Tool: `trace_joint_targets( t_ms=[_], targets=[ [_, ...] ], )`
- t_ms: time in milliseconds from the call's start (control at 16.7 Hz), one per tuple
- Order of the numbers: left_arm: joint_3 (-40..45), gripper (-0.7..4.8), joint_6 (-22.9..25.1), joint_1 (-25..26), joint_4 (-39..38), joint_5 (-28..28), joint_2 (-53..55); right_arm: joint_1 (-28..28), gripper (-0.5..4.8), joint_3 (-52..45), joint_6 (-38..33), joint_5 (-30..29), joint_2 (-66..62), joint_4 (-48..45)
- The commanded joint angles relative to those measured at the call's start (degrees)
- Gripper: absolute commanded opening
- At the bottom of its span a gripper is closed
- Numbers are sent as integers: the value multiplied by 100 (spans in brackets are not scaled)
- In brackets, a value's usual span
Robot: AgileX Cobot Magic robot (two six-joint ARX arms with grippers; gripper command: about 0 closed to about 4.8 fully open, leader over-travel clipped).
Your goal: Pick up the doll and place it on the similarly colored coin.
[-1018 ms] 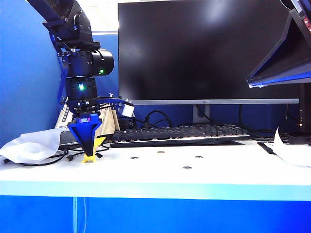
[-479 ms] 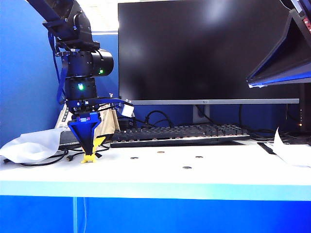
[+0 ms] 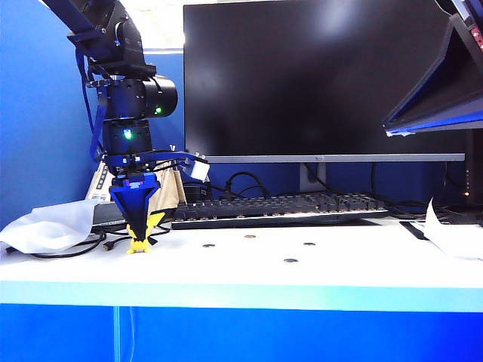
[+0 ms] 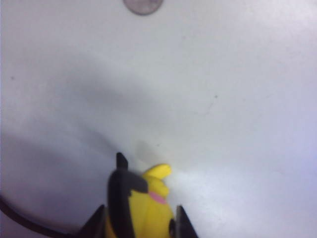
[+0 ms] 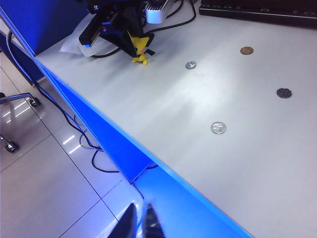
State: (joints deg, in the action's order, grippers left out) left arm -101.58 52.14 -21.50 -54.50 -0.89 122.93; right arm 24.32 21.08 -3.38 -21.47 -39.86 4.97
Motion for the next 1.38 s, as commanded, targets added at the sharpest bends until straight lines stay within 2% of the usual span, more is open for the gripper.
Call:
trace_joint_targets(
  t_ms=[60,120,240,719,898,1018,1198,1317,1377],
  targets=[
    [20,10,-166,-26,7,-22,81,9,32,20,0,-9,11,-94],
    [20,-6,-173,-33,-13,-20,81,9,32,20,0,-9,11,-94],
    [20,-6,-199,-94,-2,131,79,9,32,20,4,-7,11,-94],
    [-9,-6,-308,-275,109,133,-293,7,32,20,42,120,11,-101],
    [-557,-6,-267,-275,-122,330,-354,9,32,20,39,109,11,-98],
    [-927,-6,-321,-306,33,192,-352,11,32,20,35,48,11,-81],
    [-1064,-6,-649,-354,529,-170,-291,11,32,20,35,-63,13,-35],
    [-1071,-6,-546,-481,610,-111,-166,11,32,20,35,-72,13,-31],
    [-1071,-6,-651,-533,826,-173,-94,11,32,20,35,-72,13,-28]
  ],
)
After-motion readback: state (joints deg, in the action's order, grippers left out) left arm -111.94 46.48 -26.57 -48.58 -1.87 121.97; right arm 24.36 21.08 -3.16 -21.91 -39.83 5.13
